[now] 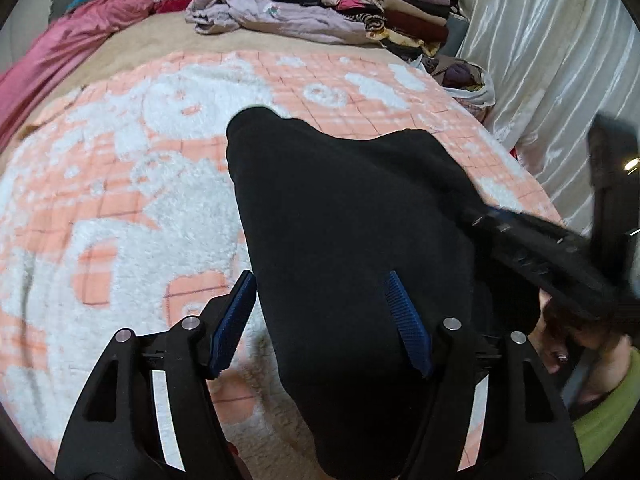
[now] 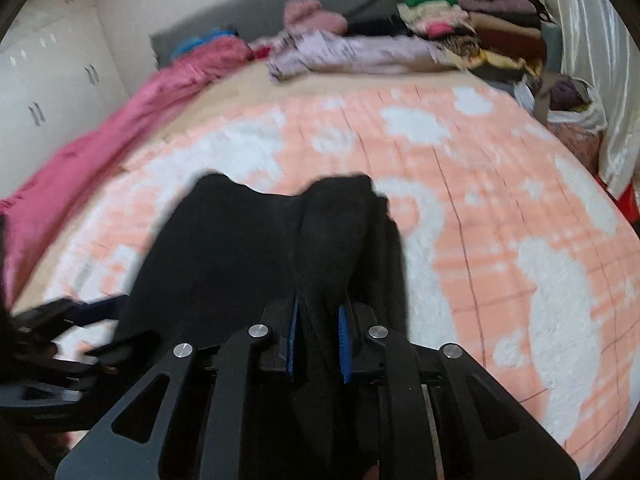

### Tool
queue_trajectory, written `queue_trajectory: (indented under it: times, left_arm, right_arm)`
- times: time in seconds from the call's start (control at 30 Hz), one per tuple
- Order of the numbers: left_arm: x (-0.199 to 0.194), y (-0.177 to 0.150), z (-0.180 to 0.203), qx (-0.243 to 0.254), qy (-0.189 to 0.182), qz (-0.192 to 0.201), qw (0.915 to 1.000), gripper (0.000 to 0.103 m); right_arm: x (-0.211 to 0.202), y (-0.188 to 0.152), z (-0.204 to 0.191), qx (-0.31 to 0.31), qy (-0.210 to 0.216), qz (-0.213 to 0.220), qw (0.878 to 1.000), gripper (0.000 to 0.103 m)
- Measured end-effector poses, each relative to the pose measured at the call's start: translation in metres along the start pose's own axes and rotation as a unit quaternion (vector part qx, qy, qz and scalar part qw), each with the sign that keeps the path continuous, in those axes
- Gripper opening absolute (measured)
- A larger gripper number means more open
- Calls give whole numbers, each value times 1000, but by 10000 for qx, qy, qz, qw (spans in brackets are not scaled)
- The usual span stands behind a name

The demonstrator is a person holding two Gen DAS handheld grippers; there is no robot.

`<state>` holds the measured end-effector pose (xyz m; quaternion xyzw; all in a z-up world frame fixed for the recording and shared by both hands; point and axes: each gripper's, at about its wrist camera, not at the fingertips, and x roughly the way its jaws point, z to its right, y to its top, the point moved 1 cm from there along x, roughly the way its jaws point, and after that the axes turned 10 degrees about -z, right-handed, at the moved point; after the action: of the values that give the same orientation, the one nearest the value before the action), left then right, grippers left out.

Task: Fold small clothes
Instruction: 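Pinch the folded stack edge with the right tool and press it into shape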

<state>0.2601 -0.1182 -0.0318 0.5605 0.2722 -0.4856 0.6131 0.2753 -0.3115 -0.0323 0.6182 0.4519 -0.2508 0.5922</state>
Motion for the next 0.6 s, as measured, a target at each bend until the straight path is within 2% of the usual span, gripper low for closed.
queue_trajectory:
  times: [0.07, 0.1, 0.17, 0.33, 0.47, 0.53, 0.6]
  left_arm:
    - [5, 0, -1, -43, -33, -20, 10000, 65]
    - [5, 0, -1, -46, -8, -8, 10000, 67]
    - [4, -1, -3, -76, -20, -6, 10000, 67]
    - [0, -3, -5, -71, -12, 9, 10000, 65]
    - [-5, -6, -6, -96, -96, 23, 9999, 65]
    - [-10, -10, -5, -75, -124, 50, 9999, 65]
    - [-14, -13, -3, -62, -171, 58, 9998, 65]
  right_arm:
    - [9, -2, 4, 45, -62, -62, 10000, 18]
    - [9, -3, 6, 113, -16, -58, 9999, 24]
    - [8, -5, 11, 206, 62, -37, 9998, 29]
    - [-15, -13, 32, 558, 1018, 78, 9932, 38]
    - [-40, -27, 43, 716, 1566, 212, 9848, 44]
    - [-47, -39, 44, 707, 1740, 179, 9820, 45]
    - [-51, -49, 37, 560, 1720, 140, 9834, 45]
